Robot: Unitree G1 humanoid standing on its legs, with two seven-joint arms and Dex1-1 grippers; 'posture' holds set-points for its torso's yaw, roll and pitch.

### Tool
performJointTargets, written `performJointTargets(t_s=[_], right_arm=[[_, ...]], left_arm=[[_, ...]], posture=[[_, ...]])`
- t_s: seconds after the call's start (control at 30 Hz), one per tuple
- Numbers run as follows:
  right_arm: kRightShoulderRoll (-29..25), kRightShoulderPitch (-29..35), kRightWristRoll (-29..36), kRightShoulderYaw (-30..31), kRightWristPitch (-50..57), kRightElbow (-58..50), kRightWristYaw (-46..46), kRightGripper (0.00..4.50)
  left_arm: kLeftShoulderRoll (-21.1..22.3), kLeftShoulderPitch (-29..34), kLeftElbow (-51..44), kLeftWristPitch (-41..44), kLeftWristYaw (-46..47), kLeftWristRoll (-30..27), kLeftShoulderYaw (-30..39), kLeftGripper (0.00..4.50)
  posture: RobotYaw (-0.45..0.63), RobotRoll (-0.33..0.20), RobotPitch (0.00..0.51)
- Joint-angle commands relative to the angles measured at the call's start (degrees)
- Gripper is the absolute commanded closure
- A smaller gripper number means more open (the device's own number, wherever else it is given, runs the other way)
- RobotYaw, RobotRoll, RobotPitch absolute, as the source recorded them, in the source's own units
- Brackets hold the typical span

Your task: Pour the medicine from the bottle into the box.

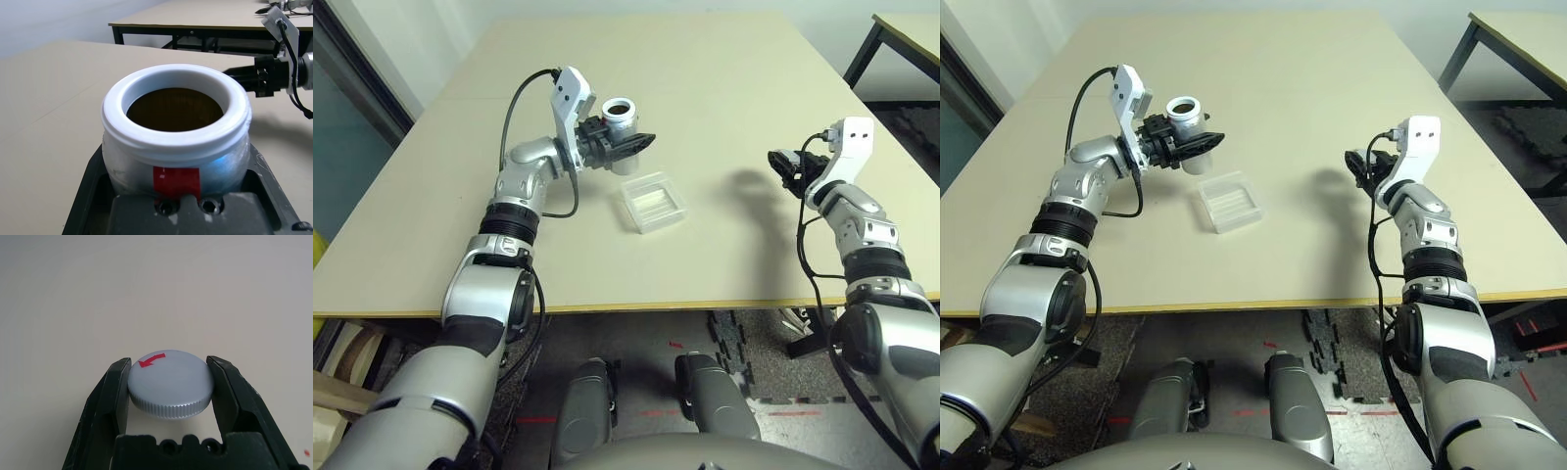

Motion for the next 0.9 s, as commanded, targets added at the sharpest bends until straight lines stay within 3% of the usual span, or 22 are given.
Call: performJointTargets(t_s=[0.03,0.17,0.4,0.67,0.9], right_arm=[[-0.3,-1.3,-0.5,0.4,-1.4,2.0,0.0,1.17],[-0.3,-2.8,-0.6,0.6,-2.0,3.1,0.7,0.00],[0.2,-4.1,-0.4,2.3,-1.7,0.5,6.6,0.00],[-4.9,-2.1,-5.9,14.1,-1.5,-8.9,24.2,0.00],[-7.9,-0.4,-6.1,19.8,-1.3,-15.8,37.2,0.00]], left_arm=[[0.7,-1.0,1.4,-0.7,0.6,0.7,0.6,1.83],[0.9,-1.4,2.3,-0.9,1.3,0.8,0.9,1.83],[1.3,-2.8,4.4,-1.5,4.8,1.3,1.8,1.83],[3.0,-5.2,7.9,-3.9,6.6,3.6,1.3,1.83],[4.3,-7.8,11.9,-6.1,7.4,6.2,1.2,1.83]], posture=[[-0.23,0.000,0.079],[-0.23,0.000,0.080],[-0.23,0.000,0.080],[-0.23,0.000,0.079],[-0.23,0.000,0.074]])
